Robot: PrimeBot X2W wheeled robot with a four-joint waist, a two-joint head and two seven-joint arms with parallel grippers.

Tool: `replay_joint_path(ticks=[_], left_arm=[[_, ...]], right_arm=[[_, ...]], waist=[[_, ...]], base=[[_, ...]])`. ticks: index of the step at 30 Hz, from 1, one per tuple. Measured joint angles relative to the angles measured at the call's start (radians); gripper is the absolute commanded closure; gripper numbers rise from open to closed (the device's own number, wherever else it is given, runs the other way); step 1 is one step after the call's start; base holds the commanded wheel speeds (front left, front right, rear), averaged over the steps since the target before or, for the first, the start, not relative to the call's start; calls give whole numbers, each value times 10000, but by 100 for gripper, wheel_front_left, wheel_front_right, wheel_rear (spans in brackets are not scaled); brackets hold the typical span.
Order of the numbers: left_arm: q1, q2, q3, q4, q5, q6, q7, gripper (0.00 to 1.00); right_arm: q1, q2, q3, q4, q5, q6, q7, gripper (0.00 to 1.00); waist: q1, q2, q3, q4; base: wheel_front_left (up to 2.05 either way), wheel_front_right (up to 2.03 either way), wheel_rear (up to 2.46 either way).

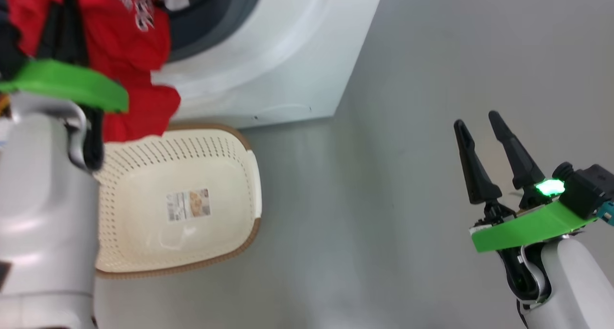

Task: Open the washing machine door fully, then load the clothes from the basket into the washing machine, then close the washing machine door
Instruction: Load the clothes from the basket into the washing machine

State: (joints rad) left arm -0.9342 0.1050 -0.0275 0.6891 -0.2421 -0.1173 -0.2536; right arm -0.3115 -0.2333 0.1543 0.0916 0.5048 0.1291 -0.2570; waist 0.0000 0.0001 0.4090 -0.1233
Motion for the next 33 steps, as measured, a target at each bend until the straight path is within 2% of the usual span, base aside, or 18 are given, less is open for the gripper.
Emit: replay_joint_path(ticks=[4,12,21,24,30,32,33], left_arm=[[-1034,224,96,740,15,17,-2,100],[-2741,297,157,1532,236,119,-2,100],[-4278,656,176,2305,512,255,-4,100],[-4659,765,146,1927,788,268,-2,100],[-4798,736,174,-642,1352,454,-35,100],[-4668,656,293,-629,1352,575,-46,100],[-4551,585,355,-282,1331,652,-46,96]], right_arm=[[-247,105,-77,-96,2,0,0,0],[-644,203,-150,-242,13,0,0,0],[-989,458,-46,-299,15,0,-2,0],[-1050,491,-50,-328,15,0,-2,0],[-1058,591,-59,-368,15,0,-2,0],[-1060,635,-56,-362,15,0,0,0],[-1060,635,-52,-357,15,0,0,0]], waist=[[0,-1,611,-158],[0,0,1769,-472],[0,0,2751,-943],[0,0,3000,-1131],[0,0,3410,-1384],[0,-1,3465,-1429],[0,0,3461,-1427]], base=[[0,0,0],[0,0,0],[0,0,0],[0,0,0],[0,0,0],[0,0,0],[0,0,0]])
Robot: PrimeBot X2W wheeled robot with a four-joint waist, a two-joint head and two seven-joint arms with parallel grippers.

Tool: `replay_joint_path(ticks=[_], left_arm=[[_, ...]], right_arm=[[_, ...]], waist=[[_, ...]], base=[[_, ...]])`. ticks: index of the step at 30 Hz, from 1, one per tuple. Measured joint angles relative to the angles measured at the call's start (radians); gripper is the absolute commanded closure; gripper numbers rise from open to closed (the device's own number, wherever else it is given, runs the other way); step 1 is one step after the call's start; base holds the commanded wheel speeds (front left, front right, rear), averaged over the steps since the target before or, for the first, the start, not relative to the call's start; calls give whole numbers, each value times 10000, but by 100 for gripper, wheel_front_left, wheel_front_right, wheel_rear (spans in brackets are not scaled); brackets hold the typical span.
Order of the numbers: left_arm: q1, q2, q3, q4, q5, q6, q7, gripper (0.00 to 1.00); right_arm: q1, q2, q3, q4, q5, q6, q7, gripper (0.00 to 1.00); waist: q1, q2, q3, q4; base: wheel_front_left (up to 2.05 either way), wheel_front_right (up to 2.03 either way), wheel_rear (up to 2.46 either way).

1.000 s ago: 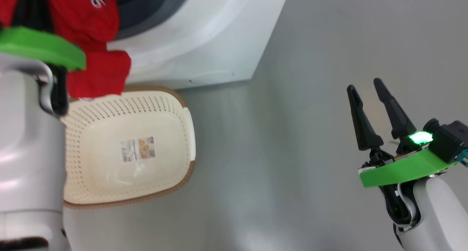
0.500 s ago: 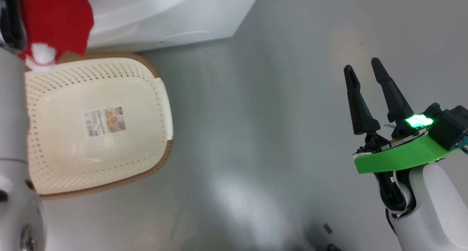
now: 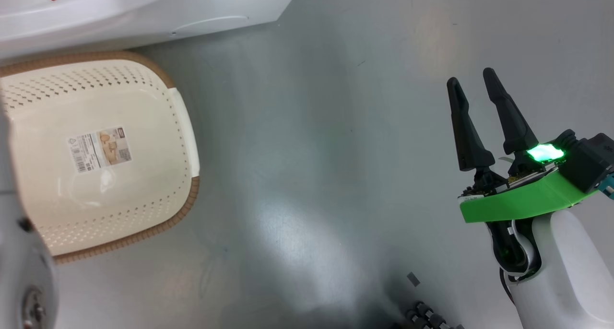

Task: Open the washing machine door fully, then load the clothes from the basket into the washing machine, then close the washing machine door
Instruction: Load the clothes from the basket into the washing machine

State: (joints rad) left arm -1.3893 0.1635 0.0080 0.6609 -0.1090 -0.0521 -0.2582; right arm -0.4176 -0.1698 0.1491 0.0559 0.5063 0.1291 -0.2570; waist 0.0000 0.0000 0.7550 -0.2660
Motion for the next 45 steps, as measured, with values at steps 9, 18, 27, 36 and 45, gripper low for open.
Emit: replay_joint_path(ticks=[9,18,27,36,45], left_arm=[[337,-178,151,2476,-159,226,4,0],[326,-240,33,2523,-157,211,4,0],[1287,-366,-188,1588,-67,117,4,0],[3258,-393,-343,-570,-69,-153,4,0],[6333,-445,-334,-3735,-71,-334,2,0]], right_arm=[[-2,-25,29,17,0,0,-2,0],[-133,-36,73,58,0,0,-2,0],[-127,-50,50,65,0,0,-2,0],[-125,-150,44,65,0,0,-2,0],[-117,-272,-21,42,0,0,-2,0]], waist=[[1,0,-121,269],[0,0,-338,448],[0,0,-541,642],[0,0,-687,874],[0,0,-763,1088]], base=[[0,0,0],[0,0,0],[0,0,0],[0,0,0],[0,0,0]])
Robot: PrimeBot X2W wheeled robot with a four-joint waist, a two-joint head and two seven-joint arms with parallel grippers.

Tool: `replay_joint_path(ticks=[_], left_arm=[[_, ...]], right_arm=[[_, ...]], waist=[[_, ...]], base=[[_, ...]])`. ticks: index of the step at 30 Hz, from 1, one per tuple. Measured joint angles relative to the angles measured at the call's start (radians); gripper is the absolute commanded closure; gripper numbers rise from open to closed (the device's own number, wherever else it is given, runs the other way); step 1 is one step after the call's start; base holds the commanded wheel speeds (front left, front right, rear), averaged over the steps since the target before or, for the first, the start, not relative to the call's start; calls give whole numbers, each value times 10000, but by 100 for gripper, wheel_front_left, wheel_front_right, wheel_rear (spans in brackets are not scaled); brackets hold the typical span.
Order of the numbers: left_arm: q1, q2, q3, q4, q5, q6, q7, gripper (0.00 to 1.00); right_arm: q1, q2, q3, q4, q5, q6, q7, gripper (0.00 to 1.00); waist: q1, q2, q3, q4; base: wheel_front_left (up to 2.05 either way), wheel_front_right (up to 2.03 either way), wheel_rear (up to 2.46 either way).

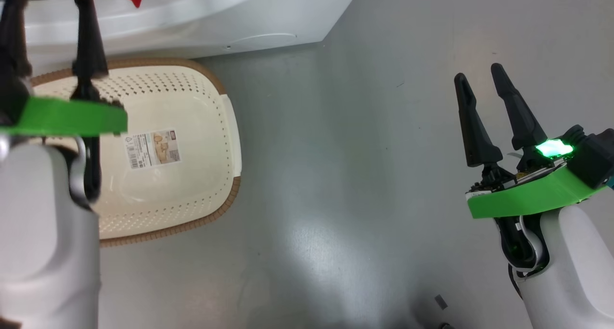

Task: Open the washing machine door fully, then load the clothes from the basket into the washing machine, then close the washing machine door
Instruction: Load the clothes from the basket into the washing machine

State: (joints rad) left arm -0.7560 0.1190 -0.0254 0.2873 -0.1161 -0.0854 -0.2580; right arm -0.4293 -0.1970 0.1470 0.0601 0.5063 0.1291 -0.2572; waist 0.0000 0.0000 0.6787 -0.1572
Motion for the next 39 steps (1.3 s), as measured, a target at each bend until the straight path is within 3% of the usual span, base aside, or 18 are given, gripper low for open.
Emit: replay_joint_path(ticks=[14,21,39], left_arm=[[2579,-529,247,-2872,-12,-88,0,0],[3424,-740,303,-3145,-107,-88,0,0],[3571,-840,295,-3254,-332,-71,0,0]], right_arm=[[-7,-169,-209,-155,0,0,0,0],[-8,-222,-257,-311,-6,0,0,0],[-5,-171,-550,-779,-130,0,0,0]], waist=[[0,0,187,266],[0,0,182,335],[0,0,181,350]], base=[[0,0,0],[0,0,0],[0,0,0]])
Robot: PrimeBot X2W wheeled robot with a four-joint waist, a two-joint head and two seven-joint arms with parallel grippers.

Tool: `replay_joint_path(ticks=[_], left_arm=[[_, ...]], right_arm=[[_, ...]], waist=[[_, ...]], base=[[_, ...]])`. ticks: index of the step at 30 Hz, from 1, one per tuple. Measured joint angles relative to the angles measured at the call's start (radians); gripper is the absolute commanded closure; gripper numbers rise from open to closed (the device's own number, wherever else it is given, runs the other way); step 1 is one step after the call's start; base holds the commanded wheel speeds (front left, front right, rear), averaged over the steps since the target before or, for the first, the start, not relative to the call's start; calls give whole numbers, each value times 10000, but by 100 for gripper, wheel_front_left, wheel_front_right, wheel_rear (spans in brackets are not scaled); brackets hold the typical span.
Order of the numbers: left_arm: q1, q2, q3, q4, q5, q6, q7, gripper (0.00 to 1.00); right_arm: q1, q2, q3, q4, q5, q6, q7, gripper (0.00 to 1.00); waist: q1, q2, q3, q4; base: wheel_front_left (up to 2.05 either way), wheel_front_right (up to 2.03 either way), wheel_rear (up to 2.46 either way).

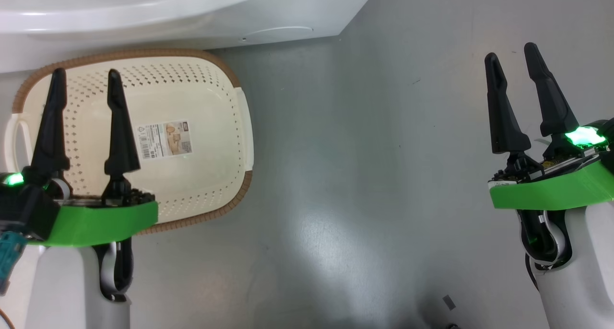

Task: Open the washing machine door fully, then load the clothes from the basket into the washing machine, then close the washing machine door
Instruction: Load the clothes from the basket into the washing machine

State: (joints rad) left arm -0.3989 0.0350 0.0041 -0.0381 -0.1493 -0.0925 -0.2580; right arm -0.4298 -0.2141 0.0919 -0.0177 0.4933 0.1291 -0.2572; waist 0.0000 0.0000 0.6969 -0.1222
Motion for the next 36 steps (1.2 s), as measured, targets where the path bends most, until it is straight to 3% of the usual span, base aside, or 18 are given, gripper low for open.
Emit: replay_joint_path(ticks=[13,23,36], left_arm=[[-614,-6,-36,495,86,0,2,0],[-2927,-31,-88,2811,240,-94,2,0],[-5946,-63,560,6744,-1139,-96,610,0]], right_arm=[[1,38,2,21,-8,0,0,0],[1,84,138,86,-8,0,0,0],[3,240,291,115,-8,0,0,0]], waist=[[0,0,-31,-55],[0,0,-30,-186],[0,0,-3,-377]], base=[[0,0,0],[0,0,0],[0,0,0]])
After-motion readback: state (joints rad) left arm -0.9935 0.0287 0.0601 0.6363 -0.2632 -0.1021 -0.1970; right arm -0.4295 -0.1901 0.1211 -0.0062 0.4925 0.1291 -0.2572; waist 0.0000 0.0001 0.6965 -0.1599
